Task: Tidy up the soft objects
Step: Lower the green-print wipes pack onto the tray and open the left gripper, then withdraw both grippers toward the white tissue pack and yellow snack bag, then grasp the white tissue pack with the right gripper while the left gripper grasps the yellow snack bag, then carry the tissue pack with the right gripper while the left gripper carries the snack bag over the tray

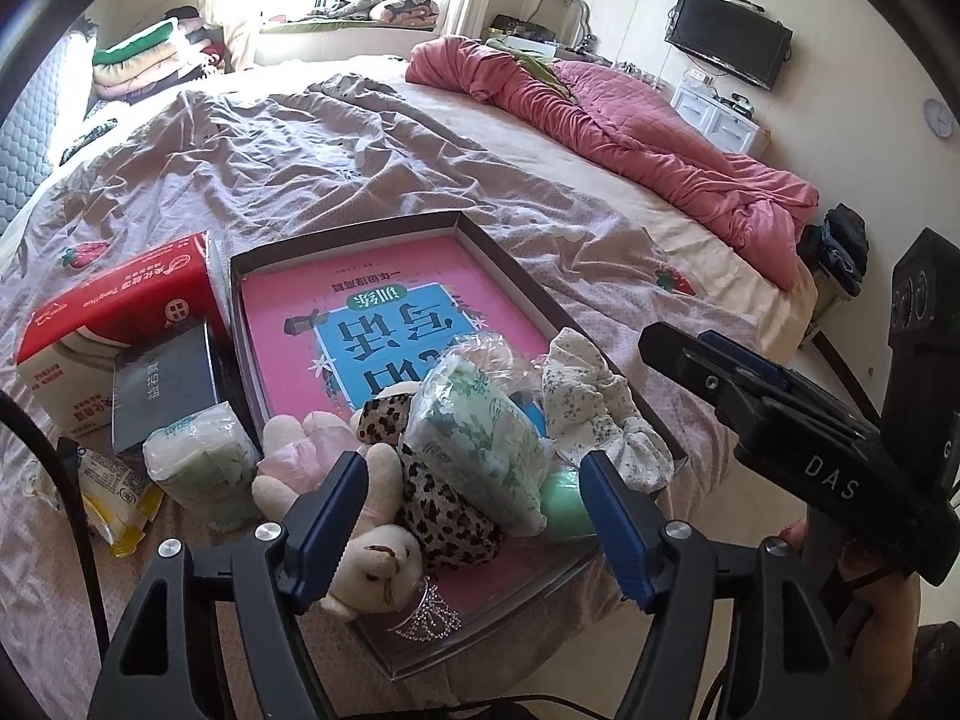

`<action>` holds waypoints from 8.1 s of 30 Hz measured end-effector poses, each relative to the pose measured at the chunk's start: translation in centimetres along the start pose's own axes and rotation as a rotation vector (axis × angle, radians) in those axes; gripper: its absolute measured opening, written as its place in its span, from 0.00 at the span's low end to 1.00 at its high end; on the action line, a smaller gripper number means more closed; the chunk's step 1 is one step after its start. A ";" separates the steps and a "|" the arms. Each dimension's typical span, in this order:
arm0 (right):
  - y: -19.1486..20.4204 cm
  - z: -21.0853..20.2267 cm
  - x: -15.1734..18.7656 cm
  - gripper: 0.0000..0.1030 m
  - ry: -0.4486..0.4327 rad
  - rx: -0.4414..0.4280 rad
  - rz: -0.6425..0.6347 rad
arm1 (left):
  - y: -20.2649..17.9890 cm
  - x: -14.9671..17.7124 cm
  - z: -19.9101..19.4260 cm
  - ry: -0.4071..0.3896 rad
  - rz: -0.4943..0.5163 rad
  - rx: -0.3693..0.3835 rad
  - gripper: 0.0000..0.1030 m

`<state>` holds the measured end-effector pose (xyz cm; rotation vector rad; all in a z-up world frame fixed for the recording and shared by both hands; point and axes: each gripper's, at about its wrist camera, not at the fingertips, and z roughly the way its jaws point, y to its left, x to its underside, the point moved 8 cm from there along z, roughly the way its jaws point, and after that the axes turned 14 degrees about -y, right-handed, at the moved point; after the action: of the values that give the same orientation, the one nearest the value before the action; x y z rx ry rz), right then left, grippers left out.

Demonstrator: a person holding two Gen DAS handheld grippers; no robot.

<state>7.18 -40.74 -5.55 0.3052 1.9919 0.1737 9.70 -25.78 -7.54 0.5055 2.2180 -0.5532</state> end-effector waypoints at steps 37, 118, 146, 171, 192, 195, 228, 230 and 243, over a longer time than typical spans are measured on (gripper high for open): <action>11.4 -2.0 -1.1 0.71 -0.020 -0.132 -0.188 | 9.1 -1.3 -9.0 -0.090 -0.094 -0.176 0.71; 22.0 10.6 9.4 0.51 0.231 -0.230 -0.346 | 27.3 6.4 -1.8 0.008 -0.650 -0.252 0.77; 21.5 9.2 7.5 0.47 0.176 -0.273 -0.281 | 25.3 4.2 -0.9 -0.029 -0.520 -0.309 0.48; 21.6 4.9 3.7 0.47 0.076 -0.311 -0.241 | 20.3 1.1 -7.7 -0.135 -0.365 -0.295 0.48; 14.7 0.5 -2.8 0.47 -0.060 -0.224 -0.105 | 14.6 -2.0 -10.5 -0.192 -0.280 -0.247 0.47; 12.8 -0.1 -3.8 0.47 -0.080 -0.200 -0.078 | 13.4 -2.4 -10.4 -0.193 -0.260 -0.232 0.47; 3.5 0.4 -3.0 0.47 -0.082 -0.082 0.067 | 4.5 0.0 -0.4 -0.013 -0.122 -0.064 0.48; 3.3 0.5 -2.8 0.47 -0.072 -0.083 0.058 | 4.3 0.4 0.1 0.005 -0.123 -0.061 0.48; 2.5 2.1 -0.5 0.47 -0.002 -0.082 0.039 | 4.3 1.7 2.0 0.053 -0.114 -0.053 0.48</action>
<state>9.64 -38.49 -5.33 0.2911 1.9721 0.2790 12.07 -23.04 -11.00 0.3717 2.3169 -0.5437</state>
